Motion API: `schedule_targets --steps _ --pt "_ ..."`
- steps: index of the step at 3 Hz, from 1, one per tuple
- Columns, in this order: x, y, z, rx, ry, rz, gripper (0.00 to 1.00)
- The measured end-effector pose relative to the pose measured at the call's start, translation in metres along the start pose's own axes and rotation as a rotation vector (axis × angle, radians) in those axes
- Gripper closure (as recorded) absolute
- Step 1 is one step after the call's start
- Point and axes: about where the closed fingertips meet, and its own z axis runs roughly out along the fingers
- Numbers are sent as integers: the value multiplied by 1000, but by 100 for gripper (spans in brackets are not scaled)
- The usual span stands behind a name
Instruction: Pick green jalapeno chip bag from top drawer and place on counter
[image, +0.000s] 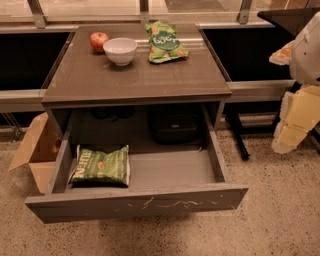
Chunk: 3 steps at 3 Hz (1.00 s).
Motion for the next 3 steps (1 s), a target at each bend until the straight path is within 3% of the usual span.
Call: schedule_targets --steps 1,3 --pt "0 0 0 0 0 0 0" --pt "-40 2 55 -52 -155 -60 0"
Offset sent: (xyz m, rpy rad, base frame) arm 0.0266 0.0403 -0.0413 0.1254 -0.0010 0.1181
